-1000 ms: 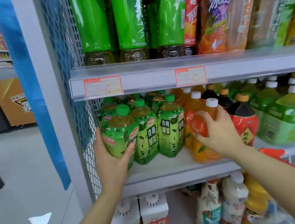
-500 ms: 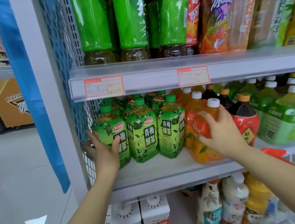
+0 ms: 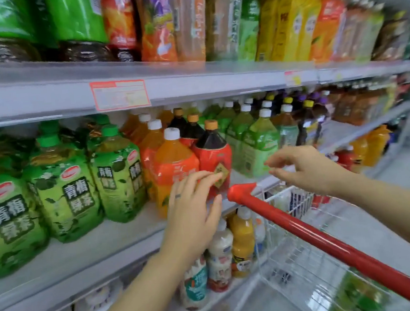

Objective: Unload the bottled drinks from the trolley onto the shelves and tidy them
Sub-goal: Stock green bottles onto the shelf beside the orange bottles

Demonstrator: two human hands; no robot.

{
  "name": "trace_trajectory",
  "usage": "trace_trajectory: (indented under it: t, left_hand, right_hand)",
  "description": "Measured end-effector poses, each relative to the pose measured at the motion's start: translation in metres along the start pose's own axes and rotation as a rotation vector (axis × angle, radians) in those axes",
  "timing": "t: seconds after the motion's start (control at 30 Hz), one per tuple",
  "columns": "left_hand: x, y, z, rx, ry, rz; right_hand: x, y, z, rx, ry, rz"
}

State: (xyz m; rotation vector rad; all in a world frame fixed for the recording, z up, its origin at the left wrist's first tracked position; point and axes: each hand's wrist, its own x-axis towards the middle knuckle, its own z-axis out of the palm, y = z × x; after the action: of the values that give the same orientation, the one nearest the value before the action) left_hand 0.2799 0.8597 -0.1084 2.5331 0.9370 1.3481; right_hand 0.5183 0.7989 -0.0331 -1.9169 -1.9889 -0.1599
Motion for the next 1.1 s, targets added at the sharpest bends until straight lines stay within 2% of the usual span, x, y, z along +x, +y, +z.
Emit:
trace_trajectory:
  t: [0.13, 0.2, 0.3, 0.4, 0.63, 0.77, 0.9, 1.0, 1.1]
  left_hand:
    - [0.016, 0.036, 0.051, -0.060, -0.224, 0.048]
    - [0.019, 0.045, 0.071, -0.030, -0.262, 0.053]
    - [0.017, 0.047, 0.089, 0.014, -0.156, 0.073]
    - [0.016, 0.044, 0.097, -0.002, -0.056, 0.094]
    - [0.015, 0.047, 0.107, -0.067, 0.015, 0.081]
    - [0.016, 0.048, 0.108, -0.069, 0.011, 0.075]
    - [0.015, 0.051, 0.108, -0.062, -0.017, 0.059]
    - [0.012, 0.055, 0.106, -0.030, -0.068, 0.073]
    - [0.011, 0.062, 0.098, -0.021, -0.150, 0.093]
  right_hand:
    - [-0.059, 0.072, -0.001, -0.002, -0.142, 0.217]
    - [-0.085, 0.096, 0.005, -0.005, -0.242, 0.310]
    - [-0.114, 0.121, 0.020, 0.000, -0.413, 0.431]
    - [-0.129, 0.135, 0.032, 0.038, -0.577, 0.474]
    - [-0.142, 0.158, 0.067, 0.012, -0.849, 0.396]
    - [-0.142, 0.163, 0.077, 0.073, -0.827, 0.367]
    - [-0.131, 0.158, 0.064, 0.031, -0.776, 0.355]
    - [-0.110, 0.137, 0.026, 0.017, -0.573, 0.336]
    - [-0.085, 0.108, -0.031, 0.010, -0.281, 0.326]
